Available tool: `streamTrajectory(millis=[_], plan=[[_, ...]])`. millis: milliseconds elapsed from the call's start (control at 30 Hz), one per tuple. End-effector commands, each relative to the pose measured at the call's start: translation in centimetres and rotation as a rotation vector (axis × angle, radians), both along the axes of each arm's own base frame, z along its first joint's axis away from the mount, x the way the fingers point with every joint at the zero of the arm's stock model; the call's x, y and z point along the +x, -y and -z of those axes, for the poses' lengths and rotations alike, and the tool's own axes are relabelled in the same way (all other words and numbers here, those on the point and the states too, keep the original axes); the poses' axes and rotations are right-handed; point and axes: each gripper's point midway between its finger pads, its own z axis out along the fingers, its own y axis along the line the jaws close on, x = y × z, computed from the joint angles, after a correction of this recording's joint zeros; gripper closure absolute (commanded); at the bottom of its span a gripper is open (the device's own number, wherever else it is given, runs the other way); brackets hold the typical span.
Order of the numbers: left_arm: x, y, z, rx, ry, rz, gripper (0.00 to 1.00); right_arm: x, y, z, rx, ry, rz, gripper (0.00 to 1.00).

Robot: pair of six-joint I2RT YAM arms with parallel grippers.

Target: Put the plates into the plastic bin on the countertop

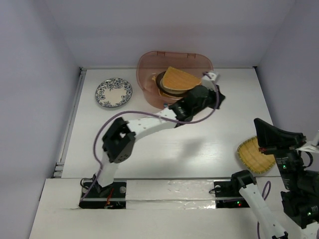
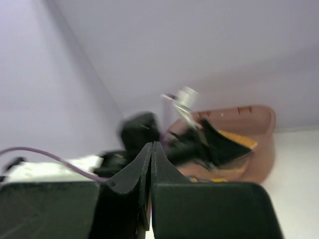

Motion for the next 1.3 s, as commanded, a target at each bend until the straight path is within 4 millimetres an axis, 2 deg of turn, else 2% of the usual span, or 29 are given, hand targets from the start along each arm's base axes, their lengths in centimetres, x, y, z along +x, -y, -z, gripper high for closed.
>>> streamTrajectory(millis=[0,33,67,100,133,167,200,233,267,300,333,367,400,433,467,500,533,600,833,867,1067,1100,1267], plan=[[-4.4,6.6,5.7,0.105,-0.03,0.29,0.94,-1.6,0.6,-1.2,-0.016,0.042,0.012,1.0],[-5.8,7.7,7.1,0.145,-0.048,0.369,0.9,-1.8,0.5,-1.2,-0.018,0.042,0.005,1.0],[-6.4,9.2,5.3,0.112,-0.02,0.417,0.77,-1.9,0.3,-1.0,-0.024,0.042,-0.006,1.0],[-7.1,10.5,8.6,0.149,-0.054,0.458,0.69,-1.9,0.2,-0.9,-0.028,0.039,-0.013,1.0],[-7.4,11.0,9.5,0.163,-0.077,0.487,0.63,-1.8,0.0,-0.7,-0.033,0.034,-0.022,1.0],[-8.1,12.1,8.4,0.137,-0.059,0.521,0.51,-1.9,-0.4,-0.5,-0.043,0.033,-0.045,1.0],[-8.1,12.8,11.1,0.162,-0.087,0.544,0.46,-1.8,-0.7,-0.3,-0.052,0.028,-0.057,1.0],[-8.4,13.1,11.9,0.17,-0.11,0.564,0.43,-1.7,-0.9,-0.1,-0.057,0.025,-0.067,1.0],[-8.4,13.8,11.0,0.146,-0.103,0.582,0.39,-1.8,-1.4,0.1,-0.07,0.021,-0.09,0.99],[-8.6,14.2,13.5,0.167,-0.128,0.603,0.36,-1.8,-1.6,0.2,-0.077,0.023,-0.102,0.99],[-8.7,14.4,14.4,0.176,-0.144,0.616,0.34,-1.6,-1.8,0.5,-0.081,0.017,-0.112,0.98],[-8.7,14.8,14.4,0.168,-0.144,0.623,0.32,-1.6,-2.0,0.7,-0.086,0.013,-0.122,0.94],[-8.9,15.1,16.6,0.184,-0.17,0.637,0.31,-1.5,-2.1,0.8,-0.088,0.011,-0.126,0.91],[-9.0,15.1,17.5,0.196,-0.188,0.647,0.31,-1.2,-2.3,1.2,-0.091,0.0,-0.13,0.88],[-9.1,15.3,17.9,0.193,-0.196,0.653,0.3,-1.2,-2.4,1.3,-0.092,-0.001,-0.136,0.8],[-9.3,15.3,19.4,0.2,-0.224,0.655,0.3,-1.1,-2.5,1.4,-0.091,-0.001,-0.138,0.76],[-9.6,15.4,19.9,0.194,-0.231,0.673,0.29,-0.9,-2.7,1.6,-0.094,-0.007,-0.148,0.69],[-9.9,15.5,20.8,0.19,-0.254,0.689,0.29,-0.8,-2.8,1.8,-0.094,-0.011,-0.157,0.65],[-11.1,15.9,21.0,0.124,-0.305,0.745,0.3,-0.3,-2.9,2.6,-0.1,-0.036,-0.153,0.64],[-11.8,16.1,21.2,0.126,-0.318,0.752,0.3,-0.2,-2.9,2.7,-0.099,-0.038,-0.15,0.64],[-12.8,15.7,22.6,0.115,-0.372,0.784,0.32,-0.1,-2.9,3.2,-0.1,-0.051,-0.151,0.64],[-13.4,15.9,22.8,0.126,-0.367,0.787,0.35,-0.1,-2.9,3.3,-0.101,-0.054,-0.152,0.64],[-12.9,15.6,24.5,0.198,-0.357,0.727,0.45,-0.5,-2.6,3.3,-0.101,-0.051,-0.141,0.64]])
